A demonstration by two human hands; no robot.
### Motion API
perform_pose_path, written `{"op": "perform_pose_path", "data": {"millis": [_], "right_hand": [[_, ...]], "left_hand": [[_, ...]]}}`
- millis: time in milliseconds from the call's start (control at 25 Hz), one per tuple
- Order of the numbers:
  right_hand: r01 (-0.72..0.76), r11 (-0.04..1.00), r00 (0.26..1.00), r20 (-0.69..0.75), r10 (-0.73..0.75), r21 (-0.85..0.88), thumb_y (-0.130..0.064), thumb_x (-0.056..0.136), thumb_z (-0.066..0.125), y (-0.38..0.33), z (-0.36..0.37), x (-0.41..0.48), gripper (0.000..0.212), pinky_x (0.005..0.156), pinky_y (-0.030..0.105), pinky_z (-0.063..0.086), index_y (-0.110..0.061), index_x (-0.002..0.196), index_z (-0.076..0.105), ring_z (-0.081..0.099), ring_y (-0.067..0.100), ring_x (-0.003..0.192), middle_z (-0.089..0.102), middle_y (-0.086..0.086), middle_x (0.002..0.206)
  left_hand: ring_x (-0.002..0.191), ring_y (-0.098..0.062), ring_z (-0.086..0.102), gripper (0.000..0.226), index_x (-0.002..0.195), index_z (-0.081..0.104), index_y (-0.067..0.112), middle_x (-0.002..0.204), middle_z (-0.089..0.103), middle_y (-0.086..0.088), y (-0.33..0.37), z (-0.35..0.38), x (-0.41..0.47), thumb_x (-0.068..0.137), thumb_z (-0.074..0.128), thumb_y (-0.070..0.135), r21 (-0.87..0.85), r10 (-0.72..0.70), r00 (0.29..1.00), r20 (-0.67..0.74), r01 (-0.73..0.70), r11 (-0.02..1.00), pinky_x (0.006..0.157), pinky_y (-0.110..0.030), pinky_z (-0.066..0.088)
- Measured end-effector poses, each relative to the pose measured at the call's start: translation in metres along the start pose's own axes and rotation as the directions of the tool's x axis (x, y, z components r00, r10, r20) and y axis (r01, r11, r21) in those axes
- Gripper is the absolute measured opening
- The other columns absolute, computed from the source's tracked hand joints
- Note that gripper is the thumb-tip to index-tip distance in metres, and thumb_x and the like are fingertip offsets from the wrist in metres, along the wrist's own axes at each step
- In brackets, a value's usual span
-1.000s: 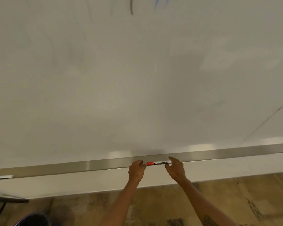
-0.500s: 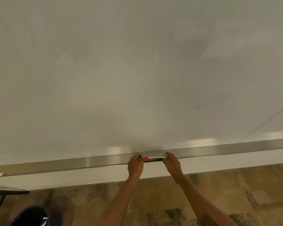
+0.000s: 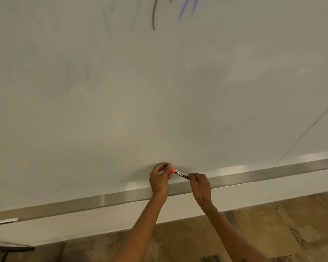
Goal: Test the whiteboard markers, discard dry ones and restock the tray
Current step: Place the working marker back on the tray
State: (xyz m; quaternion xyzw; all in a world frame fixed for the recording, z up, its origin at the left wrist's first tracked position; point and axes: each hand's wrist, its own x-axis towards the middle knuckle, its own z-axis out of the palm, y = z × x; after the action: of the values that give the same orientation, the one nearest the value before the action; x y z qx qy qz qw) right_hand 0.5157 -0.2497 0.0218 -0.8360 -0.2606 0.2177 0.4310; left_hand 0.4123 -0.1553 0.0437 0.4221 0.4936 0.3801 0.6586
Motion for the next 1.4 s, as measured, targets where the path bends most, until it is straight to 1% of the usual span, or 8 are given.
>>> {"op": "perform_pose_path", "data": {"millis": [120, 200, 320, 480, 800, 1080, 1280, 1400], "right_hand": [[0.225, 0.961, 0.969, -0.064, -0.237, -0.162, -0.048, 0.1, 0.045, -0.031, 0.002, -0.025, 0.029, 0.085, 0.033, 0.046, -0.033, 0.107, 0.069, 0.065, 0.007, 0.09, 0.066, -0.016, 0.101], [0.351, 0.924, 0.931, -0.045, -0.362, -0.152, -0.049, 0.101, 0.042, -0.058, -0.001, -0.042, 0.031, 0.079, 0.03, 0.052, -0.032, 0.109, 0.066, 0.066, 0.005, 0.086, 0.071, -0.015, 0.097], [0.402, 0.916, 0.915, -0.042, -0.402, -0.014, -0.033, 0.105, 0.041, -0.101, -0.008, -0.06, 0.021, 0.072, 0.029, 0.056, -0.025, 0.103, 0.061, 0.066, 0.007, 0.078, 0.068, -0.011, 0.086], [0.536, 0.832, 0.843, -0.141, -0.519, 0.143, -0.01, 0.104, 0.043, -0.153, -0.017, -0.074, 0.021, 0.076, 0.022, 0.056, -0.022, 0.113, 0.058, 0.066, 0.006, 0.087, 0.067, -0.009, 0.097], [0.602, 0.797, 0.761, -0.262, -0.593, -0.055, -0.035, 0.105, 0.036, -0.244, -0.045, -0.099, 0.016, 0.06, 0.014, 0.044, -0.028, 0.103, 0.05, 0.059, 0.003, 0.065, 0.056, -0.02, 0.077], [0.546, 0.789, 0.737, -0.288, -0.612, -0.281, -0.047, 0.102, 0.024, -0.278, -0.07, -0.116, 0.032, 0.054, 0.018, 0.037, -0.025, 0.091, 0.043, 0.049, 0.007, 0.052, 0.051, -0.013, 0.067], [0.609, 0.792, 0.738, -0.394, -0.547, 0.041, -0.054, 0.097, 0.023, -0.294, -0.07, -0.118, 0.041, 0.056, 0.02, 0.042, -0.024, 0.087, 0.048, 0.05, 0.008, 0.057, 0.053, -0.01, 0.068], [0.62, 0.749, 0.762, -0.409, -0.503, 0.233, -0.035, 0.105, 0.034, -0.306, -0.083, -0.115, 0.026, 0.078, 0.012, 0.042, -0.03, 0.124, 0.051, 0.055, 0.002, 0.085, 0.057, -0.009, 0.102]], "left_hand": [[0.088, -0.02, 0.073, 0.014, 0.103, 0.072, 0.01, 0.1, 0.073, -0.008, 0.032, -0.006, -0.017, 0.09, 0.071, 0.015, 0.023, 0.087, 0.994, 0.073, -0.089, 0.996, 0.074, -0.023, 0.06], [0.089, -0.019, 0.073, 0.014, 0.102, 0.073, 0.013, 0.095, 0.076, -0.004, 0.055, -0.007, -0.031, 0.09, 0.071, 0.02, 0.041, 0.157, 0.977, 0.143, -0.165, 0.985, 0.078, -0.026, 0.06], [0.087, -0.012, 0.072, 0.012, 0.1, 0.074, 0.02, 0.091, 0.077, 0.004, 0.091, -0.009, -0.055, 0.09, 0.071, 0.026, 0.046, 0.25, 0.948, 0.199, -0.264, 0.963, 0.079, -0.025, 0.059], [0.087, -0.004, 0.071, 0.014, 0.104, 0.074, 0.025, 0.093, 0.077, 0.007, 0.147, -0.017, -0.08, 0.092, 0.069, 0.027, -0.028, 0.316, 0.914, 0.254, -0.32, 0.947, 0.068, -0.013, 0.054], [0.096, -0.011, 0.072, 0.014, 0.104, 0.074, 0.02, 0.095, 0.078, 0.005, 0.236, -0.024, -0.11, 0.096, 0.063, 0.024, -0.135, 0.473, 0.837, 0.275, -0.454, 0.881, 0.091, -0.026, 0.056], [0.091, -0.017, 0.074, 0.011, 0.1, 0.075, 0.02, 0.091, 0.078, 0.001, 0.282, -0.022, -0.132, 0.093, 0.068, 0.024, -0.2, 0.494, 0.821, 0.285, -0.454, 0.869, 0.092, -0.035, 0.058], [0.097, -0.012, 0.072, 0.016, 0.104, 0.075, 0.019, 0.094, 0.078, 0.007, 0.302, -0.02, -0.146, 0.094, 0.065, 0.027, -0.227, 0.639, 0.737, 0.22, -0.598, 0.769, 0.091, -0.025, 0.056], [0.099, -0.006, 0.069, 0.013, 0.102, 0.073, 0.025, 0.099, 0.076, 0.011, 0.319, -0.021, -0.145, 0.095, 0.063, 0.029, -0.215, 0.703, 0.683, 0.199, -0.669, 0.711, 0.091, -0.021, 0.053]]}}
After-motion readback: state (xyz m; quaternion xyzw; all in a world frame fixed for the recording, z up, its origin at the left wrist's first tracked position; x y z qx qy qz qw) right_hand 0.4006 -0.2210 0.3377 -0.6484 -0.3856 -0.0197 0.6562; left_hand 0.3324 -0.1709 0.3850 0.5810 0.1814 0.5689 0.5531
